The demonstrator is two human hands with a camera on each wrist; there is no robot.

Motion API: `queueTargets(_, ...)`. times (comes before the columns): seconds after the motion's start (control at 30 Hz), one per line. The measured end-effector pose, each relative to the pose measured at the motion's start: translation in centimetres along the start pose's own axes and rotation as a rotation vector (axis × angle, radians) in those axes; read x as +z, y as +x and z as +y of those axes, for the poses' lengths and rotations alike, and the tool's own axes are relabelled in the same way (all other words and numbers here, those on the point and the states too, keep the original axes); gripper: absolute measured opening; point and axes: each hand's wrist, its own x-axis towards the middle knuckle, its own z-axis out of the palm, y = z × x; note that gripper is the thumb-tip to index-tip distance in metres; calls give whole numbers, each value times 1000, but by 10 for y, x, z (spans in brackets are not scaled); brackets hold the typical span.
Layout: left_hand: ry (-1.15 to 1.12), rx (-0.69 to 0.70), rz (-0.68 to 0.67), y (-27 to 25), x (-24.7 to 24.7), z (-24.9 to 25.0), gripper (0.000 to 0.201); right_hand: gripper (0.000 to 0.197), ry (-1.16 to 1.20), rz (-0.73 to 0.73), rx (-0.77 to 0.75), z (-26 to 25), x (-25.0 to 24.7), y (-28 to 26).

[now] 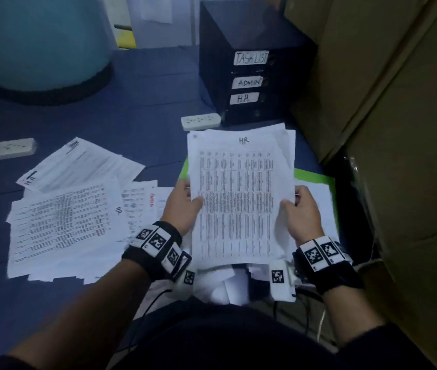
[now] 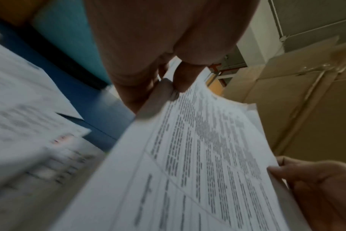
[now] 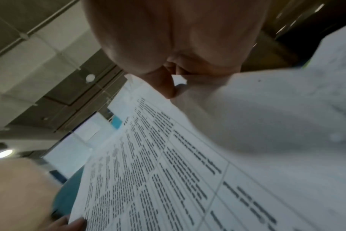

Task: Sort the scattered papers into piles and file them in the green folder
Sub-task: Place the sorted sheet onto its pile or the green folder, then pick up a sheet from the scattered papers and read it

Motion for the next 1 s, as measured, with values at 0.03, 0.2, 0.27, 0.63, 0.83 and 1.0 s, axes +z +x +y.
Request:
queueTargets(0.03,-13,-7,-51,2,17,2,25,21,-32,35,44,10,-14,3)
queueTargets(0.2,-23,-119,-230,5,89,7,38,27,-168,202,205,48,-62,11)
queueTargets(0.27,26,-157,-321,5,107,3,54,36,-192,234,276,65,-70,17)
queueTargets(0.63,82,-253,-518,9,112,-30,96,37,-398,29,266,89,-69,11)
queueTargets(0.83,16,-138,-151,7,16,-40,50,41,-335,-118,54,31,-19,10)
queueTargets(1.0,124,-152,120,2,-98,-73,44,38,-328,-409,-56,-18,82,-8)
